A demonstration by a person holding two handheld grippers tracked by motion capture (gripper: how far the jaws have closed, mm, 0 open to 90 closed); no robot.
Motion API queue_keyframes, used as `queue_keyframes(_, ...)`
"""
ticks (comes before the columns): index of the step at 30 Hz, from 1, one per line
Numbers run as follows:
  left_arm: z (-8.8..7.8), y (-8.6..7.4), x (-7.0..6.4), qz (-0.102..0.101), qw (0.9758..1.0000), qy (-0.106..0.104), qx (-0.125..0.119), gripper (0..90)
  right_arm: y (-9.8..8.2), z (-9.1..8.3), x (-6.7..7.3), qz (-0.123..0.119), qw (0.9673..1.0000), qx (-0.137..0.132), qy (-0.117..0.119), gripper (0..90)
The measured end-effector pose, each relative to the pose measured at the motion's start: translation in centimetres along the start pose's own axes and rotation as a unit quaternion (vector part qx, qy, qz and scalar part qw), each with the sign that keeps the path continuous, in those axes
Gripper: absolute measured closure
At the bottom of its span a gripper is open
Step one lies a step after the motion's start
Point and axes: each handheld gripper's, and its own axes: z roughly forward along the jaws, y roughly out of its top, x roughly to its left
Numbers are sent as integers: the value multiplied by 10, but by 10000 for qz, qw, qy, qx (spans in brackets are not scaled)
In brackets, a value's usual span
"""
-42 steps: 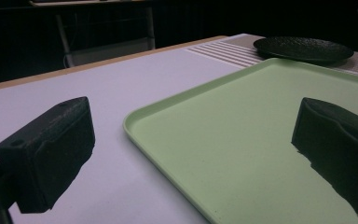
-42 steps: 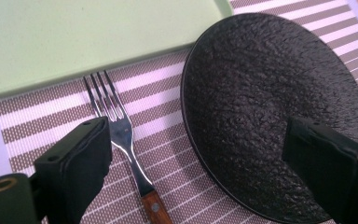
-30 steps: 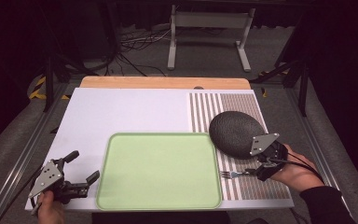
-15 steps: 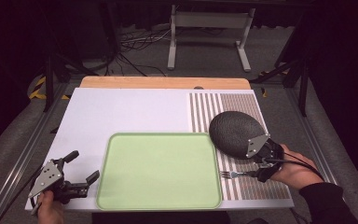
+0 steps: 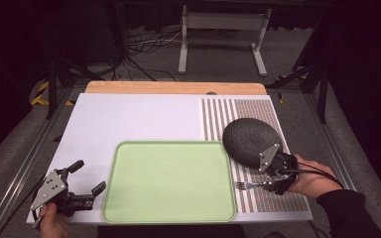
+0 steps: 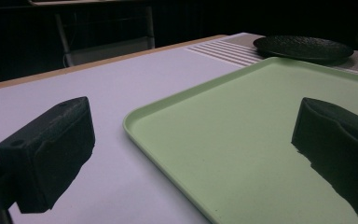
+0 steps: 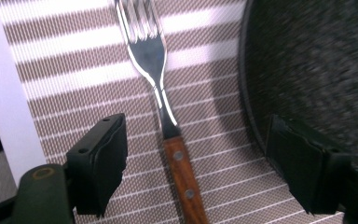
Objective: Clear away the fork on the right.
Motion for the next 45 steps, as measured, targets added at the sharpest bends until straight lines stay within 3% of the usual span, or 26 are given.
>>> queue_keyframes(8, 0, 0, 0, 5, 10000, -12, 12, 1, -1, 9, 0, -154, 9993, 289, 195, 307)
queue_keyframes(25, 0, 0, 0, 12, 10000, -13, 13, 1, 0, 19, -1, -628, 9944, 704, 474, 722)
queue_keyframes(35, 1, 0, 0, 1, 10000, -11, 13, 1, 1, 22, -3, -798, 9919, 820, 557, 769)
queue_keyframes(41, 0, 0, 0, 3, 10000, -8, 15, 1, 1, 21, -1, -835, 9923, 751, 524, 779)
queue_keyframes(45, 0, 0, 0, -29, 10000, 10, -17, 1, 1, 11, -2, -722, 9942, 640, 478, 780)
